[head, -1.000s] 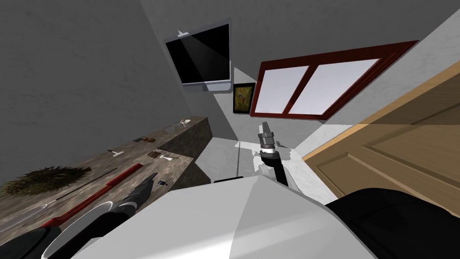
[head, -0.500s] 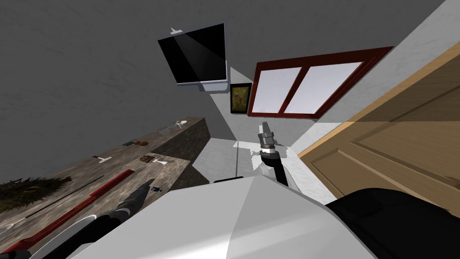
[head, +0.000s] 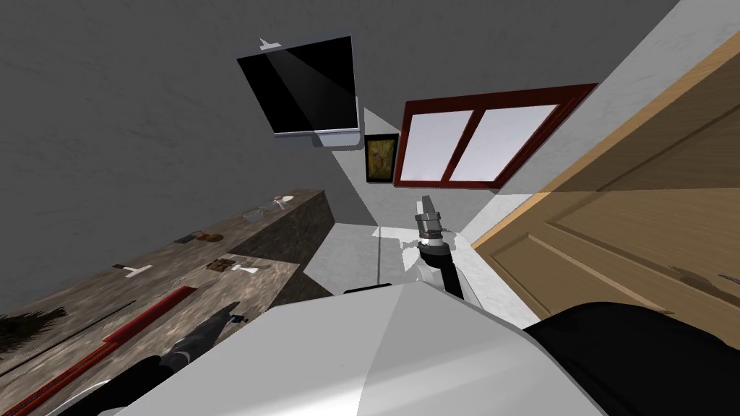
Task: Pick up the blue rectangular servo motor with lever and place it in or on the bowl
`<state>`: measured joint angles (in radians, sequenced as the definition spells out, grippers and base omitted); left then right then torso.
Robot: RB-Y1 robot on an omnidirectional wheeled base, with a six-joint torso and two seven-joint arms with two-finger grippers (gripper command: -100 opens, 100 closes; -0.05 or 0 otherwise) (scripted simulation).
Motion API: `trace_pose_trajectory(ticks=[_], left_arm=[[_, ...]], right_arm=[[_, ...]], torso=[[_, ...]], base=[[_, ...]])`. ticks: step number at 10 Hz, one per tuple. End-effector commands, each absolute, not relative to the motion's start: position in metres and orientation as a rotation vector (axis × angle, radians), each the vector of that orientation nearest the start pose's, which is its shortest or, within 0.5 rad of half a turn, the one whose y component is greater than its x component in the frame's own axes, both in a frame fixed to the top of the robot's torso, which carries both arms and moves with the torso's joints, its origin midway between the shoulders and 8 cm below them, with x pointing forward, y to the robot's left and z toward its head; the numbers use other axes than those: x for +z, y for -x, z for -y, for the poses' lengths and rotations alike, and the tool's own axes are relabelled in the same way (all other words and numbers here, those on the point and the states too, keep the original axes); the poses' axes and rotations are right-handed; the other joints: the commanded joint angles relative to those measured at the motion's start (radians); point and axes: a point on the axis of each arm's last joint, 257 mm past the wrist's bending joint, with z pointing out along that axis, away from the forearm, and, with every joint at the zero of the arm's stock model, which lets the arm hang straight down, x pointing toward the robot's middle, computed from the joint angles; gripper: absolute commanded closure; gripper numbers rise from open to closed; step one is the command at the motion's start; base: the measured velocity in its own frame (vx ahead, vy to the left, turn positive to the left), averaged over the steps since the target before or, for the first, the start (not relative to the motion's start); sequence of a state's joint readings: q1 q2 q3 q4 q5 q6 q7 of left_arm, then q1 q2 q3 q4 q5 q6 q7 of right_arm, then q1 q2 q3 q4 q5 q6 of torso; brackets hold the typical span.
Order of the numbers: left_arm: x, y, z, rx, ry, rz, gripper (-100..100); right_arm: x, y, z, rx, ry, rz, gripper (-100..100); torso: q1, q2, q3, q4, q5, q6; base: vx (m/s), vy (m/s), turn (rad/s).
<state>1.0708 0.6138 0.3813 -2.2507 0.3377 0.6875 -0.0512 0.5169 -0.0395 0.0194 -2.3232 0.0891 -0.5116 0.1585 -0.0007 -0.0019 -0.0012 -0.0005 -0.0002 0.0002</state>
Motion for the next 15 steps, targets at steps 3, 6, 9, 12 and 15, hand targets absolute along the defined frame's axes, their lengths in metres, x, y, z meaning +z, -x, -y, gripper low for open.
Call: trace_pose_trajectory(ticks=[3, 6, 9, 12, 15], left_arm=[[-0.314, -0.123, -0.544, 0.079, 1.602, -1.880, -100], [-0.316, -0.120, -0.545, 0.094, 1.602, -1.893, 0], [-0.332, -0.118, -0.555, 0.102, 1.621, -1.876, -100], [-0.329, -0.118, -0.555, 0.101, 1.618, -1.878, 100], [-0.329, -0.118, -0.555, 0.101, 1.618, -1.878, 100]], right_arm=[[0.039, -0.335, 0.257, 1.123, -0.481, -0.699, 0], [0.038, -0.335, 0.257, 1.122, -0.481, -0.699, 0], [0.038, -0.335, 0.257, 1.122, -0.481, -0.699, 0], [0.038, -0.335, 0.257, 1.122, -0.481, -0.699, 0], [0.038, -0.335, 0.257, 1.122, -0.481, -0.699, 0]], torso=[[0.000, 0.000, 0.000, 0.000, 0.000, 0.000], [0.000, 0.001, 0.001, 0.000, 0.000, 0.000], [0.002, 0.002, 0.001, 0.000, 0.001, 0.000], [0.001, 0.002, 0.001, 0.001, 0.000, 0.000], [0.001, 0.002, 0.001, 0.000, 0.000, 0.000]], base=[[0.031, -0.012, -0.092], [0.015, -0.006, -0.035], [0.006, 0.012, -0.068], [0.001, 0.003, -0.006], [0.000, 0.000, 0.000]])
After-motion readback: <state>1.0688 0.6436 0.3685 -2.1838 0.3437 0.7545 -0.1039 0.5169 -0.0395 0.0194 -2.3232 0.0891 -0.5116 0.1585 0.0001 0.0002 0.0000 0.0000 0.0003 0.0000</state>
